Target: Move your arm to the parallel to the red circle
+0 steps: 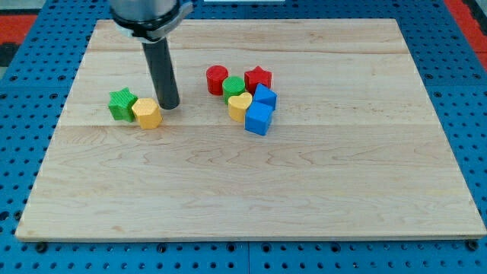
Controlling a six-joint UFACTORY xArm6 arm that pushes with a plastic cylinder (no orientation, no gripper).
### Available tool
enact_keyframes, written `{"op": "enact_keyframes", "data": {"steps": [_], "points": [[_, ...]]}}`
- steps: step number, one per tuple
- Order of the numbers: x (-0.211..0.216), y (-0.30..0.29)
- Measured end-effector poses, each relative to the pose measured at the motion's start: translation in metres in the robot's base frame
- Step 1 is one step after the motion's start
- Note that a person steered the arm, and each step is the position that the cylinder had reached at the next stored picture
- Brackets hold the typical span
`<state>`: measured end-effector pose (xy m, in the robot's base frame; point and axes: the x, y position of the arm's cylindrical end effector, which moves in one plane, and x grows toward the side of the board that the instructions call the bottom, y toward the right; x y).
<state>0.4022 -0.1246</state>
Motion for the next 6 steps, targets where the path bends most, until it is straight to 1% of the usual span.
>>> {"op": "enact_keyframes", "data": {"steps": [4,5,6], "points": [[-0.016,-0.009],[-0.043,-0.007],[-0.053,0.012]]}}
